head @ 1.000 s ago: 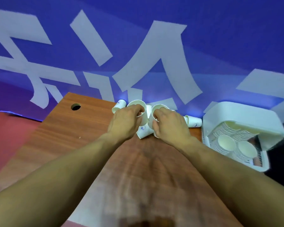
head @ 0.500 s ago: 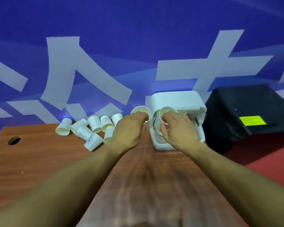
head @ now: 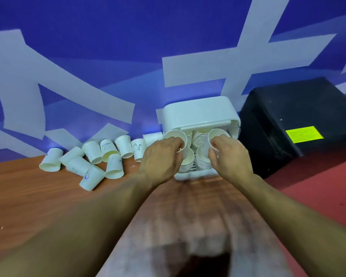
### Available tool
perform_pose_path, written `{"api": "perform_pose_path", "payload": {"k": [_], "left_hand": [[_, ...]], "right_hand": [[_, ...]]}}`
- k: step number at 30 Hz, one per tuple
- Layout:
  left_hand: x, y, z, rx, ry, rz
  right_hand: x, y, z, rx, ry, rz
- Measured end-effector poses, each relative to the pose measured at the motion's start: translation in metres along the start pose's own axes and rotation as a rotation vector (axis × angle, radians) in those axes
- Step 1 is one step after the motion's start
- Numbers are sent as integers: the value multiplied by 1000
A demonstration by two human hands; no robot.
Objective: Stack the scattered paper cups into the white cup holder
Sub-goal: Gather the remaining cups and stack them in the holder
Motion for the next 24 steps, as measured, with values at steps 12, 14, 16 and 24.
{"api": "perform_pose_path", "payload": {"k": [12,14,16,24], "left_hand": [[-10,48,-8,26,33,-91],[-13,56,-9,40,38,-116],[-15,64,-8,42,49,-152],[-14,84,-15,19,50,-258]], "right_hand": [[0,51,17,-17,-35,-151],[1,58,17,8,-46,-170],[4,64,13,34,-60,-182],[6,77,3,47,-103,-175]]}}
Point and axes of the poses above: each hand's wrist, its own x-axis away from the middle knuckle, its own y-axis out of the palm, z = x × y, the point moved 6 cm from there along -x, towards the middle knuckle, and after that the axes turned 13 degrees about y, right-handed, at the moved point
